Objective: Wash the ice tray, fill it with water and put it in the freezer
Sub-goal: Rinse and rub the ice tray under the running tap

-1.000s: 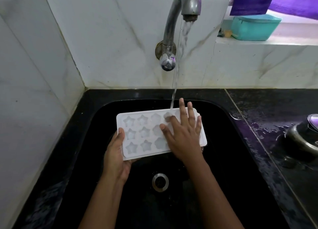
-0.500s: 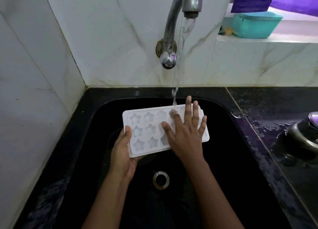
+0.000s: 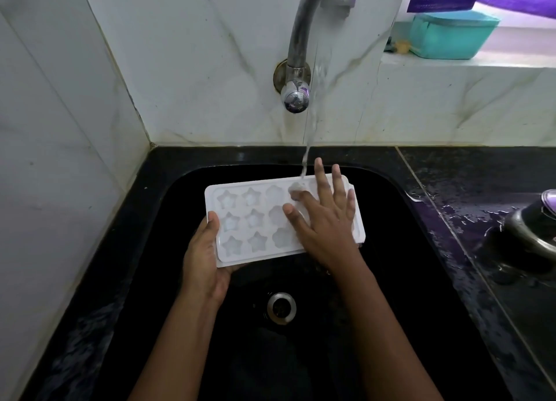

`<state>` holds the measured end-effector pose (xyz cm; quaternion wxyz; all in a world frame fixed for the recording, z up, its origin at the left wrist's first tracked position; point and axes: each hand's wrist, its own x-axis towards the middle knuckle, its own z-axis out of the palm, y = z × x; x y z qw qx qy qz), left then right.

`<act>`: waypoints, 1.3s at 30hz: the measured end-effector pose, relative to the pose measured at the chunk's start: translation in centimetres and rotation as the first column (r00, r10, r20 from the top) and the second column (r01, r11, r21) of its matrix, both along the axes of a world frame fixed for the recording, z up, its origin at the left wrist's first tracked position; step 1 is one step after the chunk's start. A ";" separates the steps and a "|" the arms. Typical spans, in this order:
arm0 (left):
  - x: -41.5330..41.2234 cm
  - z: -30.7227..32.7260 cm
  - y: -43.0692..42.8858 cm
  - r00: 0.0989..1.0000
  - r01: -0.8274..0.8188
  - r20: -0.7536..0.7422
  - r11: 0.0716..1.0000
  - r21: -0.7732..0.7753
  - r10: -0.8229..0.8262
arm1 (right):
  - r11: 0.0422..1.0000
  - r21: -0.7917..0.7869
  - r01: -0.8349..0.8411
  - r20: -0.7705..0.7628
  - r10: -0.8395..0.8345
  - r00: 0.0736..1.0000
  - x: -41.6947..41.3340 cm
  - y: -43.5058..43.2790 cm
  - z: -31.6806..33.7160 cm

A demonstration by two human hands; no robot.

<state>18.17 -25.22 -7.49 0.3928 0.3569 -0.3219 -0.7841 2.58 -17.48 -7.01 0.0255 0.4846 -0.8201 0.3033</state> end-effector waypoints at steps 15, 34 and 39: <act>-0.6 0.1 0.8 1.000 -0.004 0.028 0.998 -0.066 0.005 | 0.994 0.011 0.111 -0.131 -0.109 0.985 -0.2 0.7 -0.2; -0.3 0.1 0.9 0.999 -0.035 -0.017 0.994 -0.105 0.033 | 0.999 0.029 0.031 -0.012 -0.030 0.999 -0.5 0.5 0.3; -0.9 0.2 1.1 0.999 -0.017 -0.034 0.995 -0.097 0.014 | 0.996 0.080 0.028 -0.060 -0.023 0.998 0.6 0.1 -0.2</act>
